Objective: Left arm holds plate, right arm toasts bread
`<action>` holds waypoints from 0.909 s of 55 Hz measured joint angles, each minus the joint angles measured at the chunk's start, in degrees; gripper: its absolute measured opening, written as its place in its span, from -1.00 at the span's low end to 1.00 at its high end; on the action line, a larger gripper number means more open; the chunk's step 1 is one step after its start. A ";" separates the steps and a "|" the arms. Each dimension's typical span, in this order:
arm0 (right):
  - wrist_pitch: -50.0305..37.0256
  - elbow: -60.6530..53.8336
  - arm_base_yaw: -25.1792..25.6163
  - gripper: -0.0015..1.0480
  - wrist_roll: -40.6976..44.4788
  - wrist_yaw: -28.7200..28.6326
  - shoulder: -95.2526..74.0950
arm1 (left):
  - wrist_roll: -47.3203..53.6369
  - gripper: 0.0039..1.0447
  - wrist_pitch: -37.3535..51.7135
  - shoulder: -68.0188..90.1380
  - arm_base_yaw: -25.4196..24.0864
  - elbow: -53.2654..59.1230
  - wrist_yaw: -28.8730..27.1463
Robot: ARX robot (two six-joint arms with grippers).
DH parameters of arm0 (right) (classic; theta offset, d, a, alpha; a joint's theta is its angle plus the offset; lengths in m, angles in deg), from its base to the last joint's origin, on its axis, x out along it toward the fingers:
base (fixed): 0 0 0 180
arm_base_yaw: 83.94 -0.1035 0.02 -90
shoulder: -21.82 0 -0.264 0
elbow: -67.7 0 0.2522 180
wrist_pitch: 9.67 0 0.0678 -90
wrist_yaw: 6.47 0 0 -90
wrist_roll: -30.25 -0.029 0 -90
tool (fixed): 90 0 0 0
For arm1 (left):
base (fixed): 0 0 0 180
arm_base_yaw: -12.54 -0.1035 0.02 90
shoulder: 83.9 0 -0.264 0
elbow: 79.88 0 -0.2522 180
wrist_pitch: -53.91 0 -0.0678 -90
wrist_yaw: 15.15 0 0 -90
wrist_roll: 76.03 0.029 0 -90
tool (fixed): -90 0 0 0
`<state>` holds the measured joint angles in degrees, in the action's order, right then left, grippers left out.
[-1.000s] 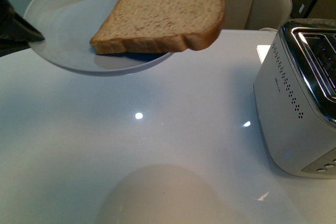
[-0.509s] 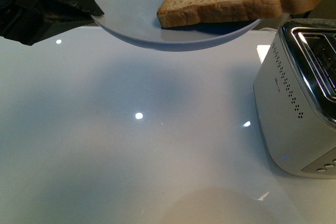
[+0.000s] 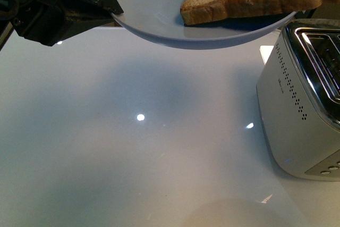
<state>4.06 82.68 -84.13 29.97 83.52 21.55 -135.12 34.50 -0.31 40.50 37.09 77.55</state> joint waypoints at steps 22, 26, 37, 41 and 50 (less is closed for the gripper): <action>0.00 0.00 0.00 0.83 0.00 0.02 0.00 | -0.20 -0.94 0.00 0.00 0.00 0.00 0.00; 0.00 0.00 0.00 0.83 0.00 0.02 0.00 | -0.17 -0.94 0.00 0.00 0.00 0.00 0.00; 0.00 0.00 0.00 0.83 0.00 0.00 0.00 | -0.20 -0.94 0.00 0.00 0.00 0.00 0.00; 0.00 0.00 0.00 0.83 0.02 0.02 0.00 | -0.20 -0.94 0.00 0.00 0.00 0.00 0.00; 0.17 0.04 -0.20 0.83 0.37 1.01 -0.15 | -0.20 -0.94 0.00 0.00 0.00 0.00 0.00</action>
<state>4.23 82.72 -84.32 30.35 84.53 21.40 -135.31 34.50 -0.31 40.50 37.09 77.55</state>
